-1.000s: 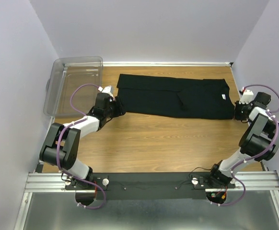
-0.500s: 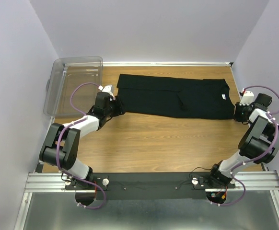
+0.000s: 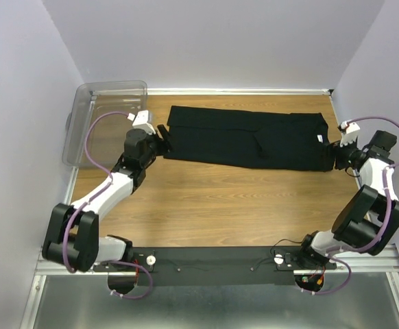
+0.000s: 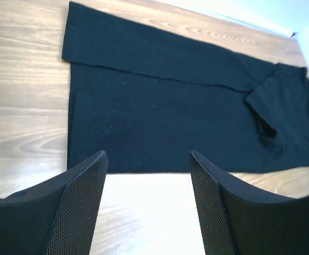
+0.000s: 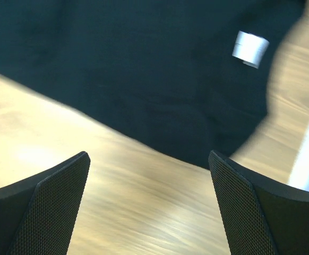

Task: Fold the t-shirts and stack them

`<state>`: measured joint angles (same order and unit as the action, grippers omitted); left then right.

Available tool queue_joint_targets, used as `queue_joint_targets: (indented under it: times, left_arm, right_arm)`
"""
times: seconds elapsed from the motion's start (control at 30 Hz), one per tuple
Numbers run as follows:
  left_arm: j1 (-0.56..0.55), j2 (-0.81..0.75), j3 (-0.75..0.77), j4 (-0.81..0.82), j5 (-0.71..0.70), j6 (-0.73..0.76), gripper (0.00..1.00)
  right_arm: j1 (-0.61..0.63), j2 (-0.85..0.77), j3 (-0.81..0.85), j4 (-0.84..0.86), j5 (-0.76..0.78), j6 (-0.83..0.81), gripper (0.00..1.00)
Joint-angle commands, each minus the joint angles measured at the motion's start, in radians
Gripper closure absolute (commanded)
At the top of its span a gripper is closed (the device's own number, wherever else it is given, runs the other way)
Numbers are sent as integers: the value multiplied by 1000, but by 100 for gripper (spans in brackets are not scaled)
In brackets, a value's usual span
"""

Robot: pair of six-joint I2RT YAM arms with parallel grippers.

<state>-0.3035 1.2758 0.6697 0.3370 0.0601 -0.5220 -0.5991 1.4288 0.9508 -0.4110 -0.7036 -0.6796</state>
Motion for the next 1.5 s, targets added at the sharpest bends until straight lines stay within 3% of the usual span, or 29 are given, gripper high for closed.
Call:
queue_joint_targets:
  times: [0.0, 0.07, 0.17, 0.33, 0.37, 0.4, 0.47, 0.6, 0.7, 0.83, 0.97, 1.03, 1.2, 1.3, 1.33, 1.47]
  left_arm:
    - [-6, 135, 184, -11, 18, 39, 28]
    - [-6, 314, 416, -164, 40, 85, 28]
    - [0, 511, 618, -256, 58, 74, 31]
    - [0, 635, 771, -366, -16, 88, 33]
    - [0, 622, 762, -366, -19, 91, 34]
    - [-2, 566, 714, -349, -31, 97, 34]
    - [-3, 487, 632, -342, -40, 105, 34]
    - [0, 231, 492, -342, -114, 151, 33]
    - [26, -38, 386, -374, -128, 210, 31]
    - [49, -278, 254, -447, -201, 287, 31]
    - [55, -495, 86, -437, -301, 341, 28]
    - [55, -571, 71, -429, -321, 343, 26]
    - [56, -607, 68, -398, -318, 355, 26]
    - [58, -595, 77, -415, -319, 361, 26]
    - [58, -596, 77, -417, -322, 364, 26]
    - [58, -615, 74, -412, -321, 361, 26]
  right_arm:
    - [13, 38, 66, -230, -310, -117, 0]
    - [47, 59, 85, -255, -364, -55, 0]
    - [103, 53, 69, -252, -398, 14, 0]
    - [304, 1, 31, -253, -295, -21, 0]
    - [358, -11, 22, -255, -262, -85, 0]
    - [487, -37, 7, -247, -175, -154, 0]
    - [626, -51, -9, -195, -98, -185, 0]
    - [976, 2, -23, 59, 178, -130, 0]
    - [1255, 140, 41, 231, 444, -66, 1]
    - [1372, 364, 196, 339, 762, -6, 4]
    - [1415, 508, 310, 354, 838, 2, 9]
    - [1437, 573, 356, 368, 913, 3, 12]
    - [1441, 662, 422, 376, 967, 3, 18]
    - [1443, 691, 428, 376, 961, -1, 30]
    - [1441, 700, 427, 376, 954, -1, 39]
    - [1443, 713, 408, 373, 914, -3, 58]
